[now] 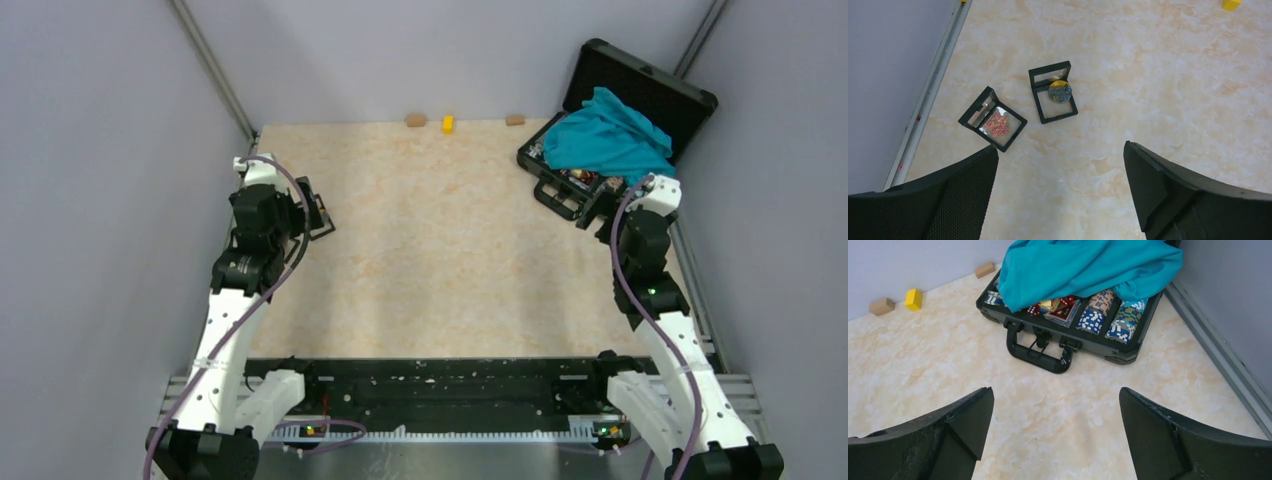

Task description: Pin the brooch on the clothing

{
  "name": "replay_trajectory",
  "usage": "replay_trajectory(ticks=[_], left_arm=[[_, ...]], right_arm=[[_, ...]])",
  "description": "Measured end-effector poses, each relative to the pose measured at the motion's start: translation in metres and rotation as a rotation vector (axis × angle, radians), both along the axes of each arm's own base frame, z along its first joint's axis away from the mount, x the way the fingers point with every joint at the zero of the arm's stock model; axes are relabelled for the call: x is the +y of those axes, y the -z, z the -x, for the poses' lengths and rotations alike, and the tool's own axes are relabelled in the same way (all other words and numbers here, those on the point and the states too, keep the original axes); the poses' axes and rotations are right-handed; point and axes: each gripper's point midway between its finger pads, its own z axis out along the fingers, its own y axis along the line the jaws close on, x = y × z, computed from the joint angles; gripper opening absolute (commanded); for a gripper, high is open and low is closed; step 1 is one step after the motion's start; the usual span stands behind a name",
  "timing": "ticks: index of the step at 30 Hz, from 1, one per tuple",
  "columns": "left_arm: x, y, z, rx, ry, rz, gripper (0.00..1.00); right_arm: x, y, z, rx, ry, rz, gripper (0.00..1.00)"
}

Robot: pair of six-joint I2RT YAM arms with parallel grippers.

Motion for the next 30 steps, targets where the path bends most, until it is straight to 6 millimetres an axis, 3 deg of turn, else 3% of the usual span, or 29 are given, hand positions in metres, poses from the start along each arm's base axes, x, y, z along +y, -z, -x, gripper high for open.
replay_trajectory(ticks=[11,15,19,21,26,30], left_arm=[[0.005,-0.009,0.006,-0.041,-0.026,-0.002,0.99],[0.01,-0.005,0.007,-0.034,-0.054,-0.01,0.99],[0.009,0.005,0.005,-0.005,-0.054,-0.01,0.99],[0.007,0.008,0.006,0.002,-0.043,-0.005,0.99],[0.001,0.009,0.005,0.003,-0.015,0.009,0.99],[-0.001,0.009,0.005,0.001,-0.002,0.015,0.99]], right_arm=[[0.0,-0.028,-0.009,-0.029,0.004,0.001,0.99],[0.001,-0.035,-0.03,-0.003,0.004,0.029,0.98],[-0.006,-0.028,-0.069,0.084,0.026,0.06,0.96],[-0.02,-0.019,-0.088,0.14,0.059,0.064,0.96],[-0.076,-0.007,-0.132,0.204,0.171,0.043,0.93],[-0.102,0.004,-0.174,0.237,0.167,0.015,0.91]])
